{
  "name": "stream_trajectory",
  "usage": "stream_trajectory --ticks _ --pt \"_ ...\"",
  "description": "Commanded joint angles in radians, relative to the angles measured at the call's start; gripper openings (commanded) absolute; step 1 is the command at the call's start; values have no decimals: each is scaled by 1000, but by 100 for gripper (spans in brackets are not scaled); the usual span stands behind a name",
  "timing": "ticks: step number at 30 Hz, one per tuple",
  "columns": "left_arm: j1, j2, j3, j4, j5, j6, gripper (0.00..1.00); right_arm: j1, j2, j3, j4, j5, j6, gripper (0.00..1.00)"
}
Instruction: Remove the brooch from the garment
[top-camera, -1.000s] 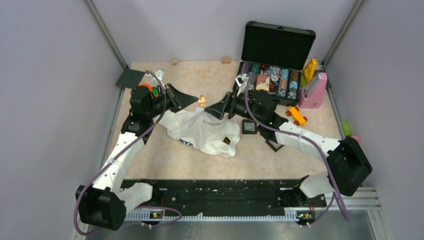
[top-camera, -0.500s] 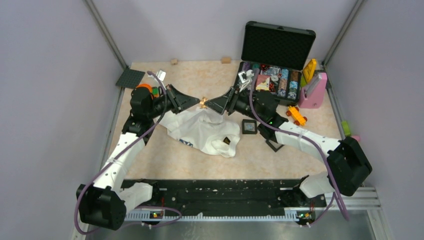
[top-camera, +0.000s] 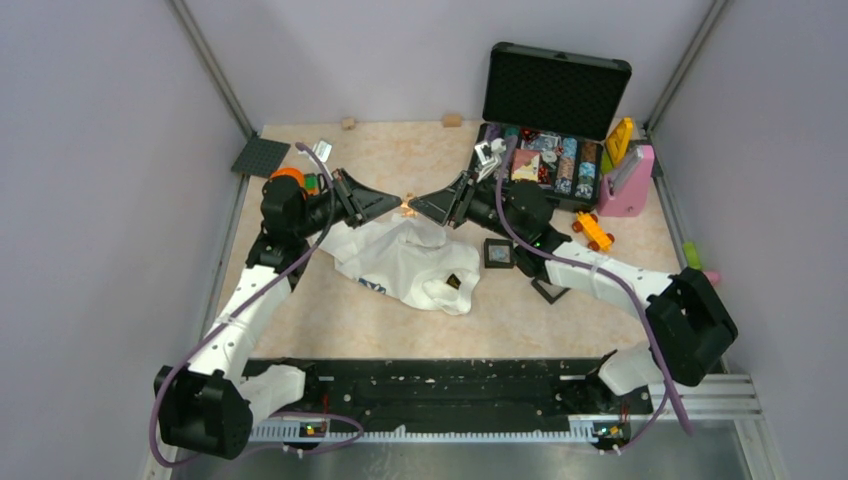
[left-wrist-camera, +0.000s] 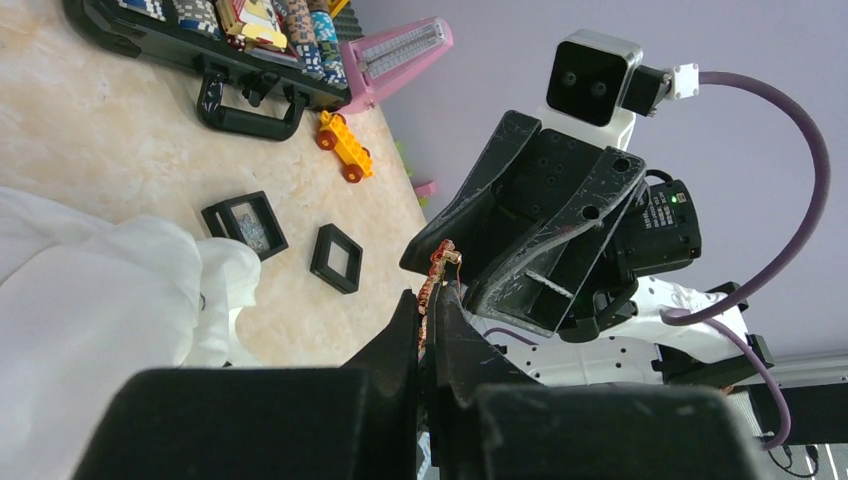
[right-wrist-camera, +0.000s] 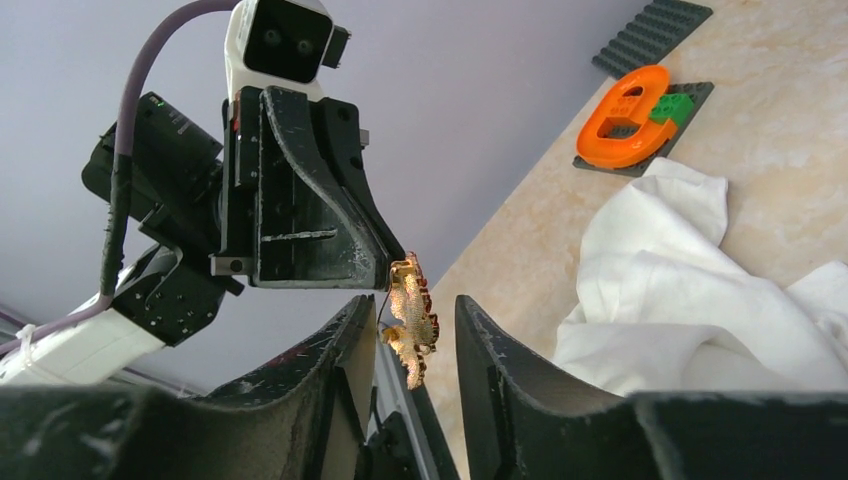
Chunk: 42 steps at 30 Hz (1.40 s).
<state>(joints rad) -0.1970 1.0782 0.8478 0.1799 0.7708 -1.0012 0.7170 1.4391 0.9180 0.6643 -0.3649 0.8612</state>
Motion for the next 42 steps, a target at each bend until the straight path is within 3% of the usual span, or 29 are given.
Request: stream_trajectory --ticks 1,7,10,26,42 --pt "4 9 -8 83 25 -29 0 -7 10 45 50 -9 7 35" --pt "4 12 -7 87 23 -42 0 -7 19 49 48 -12 4 22" --pt "4 13 -8 93 25 -54 0 -7 24 48 45 -12 -1 21" --pt "-1 27 -9 115 28 -82 0 -2 55 71 40 -24 -21 28" --pt "-7 25 -8 122 31 -92 0 7 75 80 21 5 -56 24"
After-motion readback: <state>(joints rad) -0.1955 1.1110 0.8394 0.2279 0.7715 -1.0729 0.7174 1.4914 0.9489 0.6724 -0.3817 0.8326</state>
